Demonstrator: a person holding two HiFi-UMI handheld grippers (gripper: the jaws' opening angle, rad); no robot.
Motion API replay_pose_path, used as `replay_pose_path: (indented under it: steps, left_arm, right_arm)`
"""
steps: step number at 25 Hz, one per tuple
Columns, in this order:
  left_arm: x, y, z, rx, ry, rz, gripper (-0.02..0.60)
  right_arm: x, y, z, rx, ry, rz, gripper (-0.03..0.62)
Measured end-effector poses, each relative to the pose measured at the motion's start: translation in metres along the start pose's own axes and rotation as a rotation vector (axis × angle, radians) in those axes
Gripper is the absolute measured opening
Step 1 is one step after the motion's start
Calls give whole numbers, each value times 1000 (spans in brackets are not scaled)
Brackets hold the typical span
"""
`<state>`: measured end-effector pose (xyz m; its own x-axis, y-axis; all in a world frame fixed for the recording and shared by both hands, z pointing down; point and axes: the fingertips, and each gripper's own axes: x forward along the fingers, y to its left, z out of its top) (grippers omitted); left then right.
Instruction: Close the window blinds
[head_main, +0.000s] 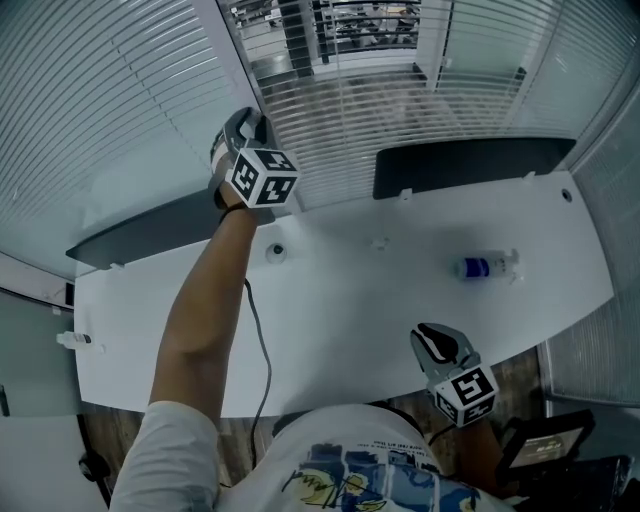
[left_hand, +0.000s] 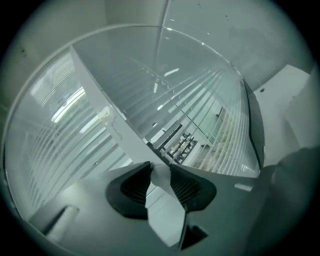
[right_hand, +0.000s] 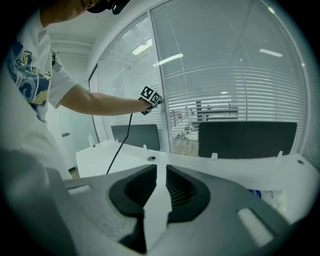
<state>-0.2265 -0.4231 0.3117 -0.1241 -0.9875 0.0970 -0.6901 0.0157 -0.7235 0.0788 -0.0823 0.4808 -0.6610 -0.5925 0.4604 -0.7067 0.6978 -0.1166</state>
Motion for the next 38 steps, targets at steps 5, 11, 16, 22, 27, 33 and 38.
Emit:
replay_pose_path:
  steps: [5,11,16,22,27,33,38]
  left_arm:
    - [-2,6,-1,-181,2,5,130]
    - [-3,14,-4,-430,15,16,130]
    - [-4,18,-8,-625,18,14,130]
    - [-4,19,-9,-631,17,12,130]
    - [-6,14,-7,-396,11,6,150]
    - [-11,7,2,82,-47,-19,182]
    - [-13,-9,6,569,-79,-70,184]
  right_arm:
    - [0,1,0,-1,0,2,46]
    - [1,1,2,0,-4,5,46]
    - [2,0,2,-2,-7,3,46]
    - [4,1,2,-1,-7,7,46]
    - [2,0,4,-8,-9,8,46]
    - [1,0,6,-8,-13,12,46]
    - [-2,-2,7,-6,-13,10,46]
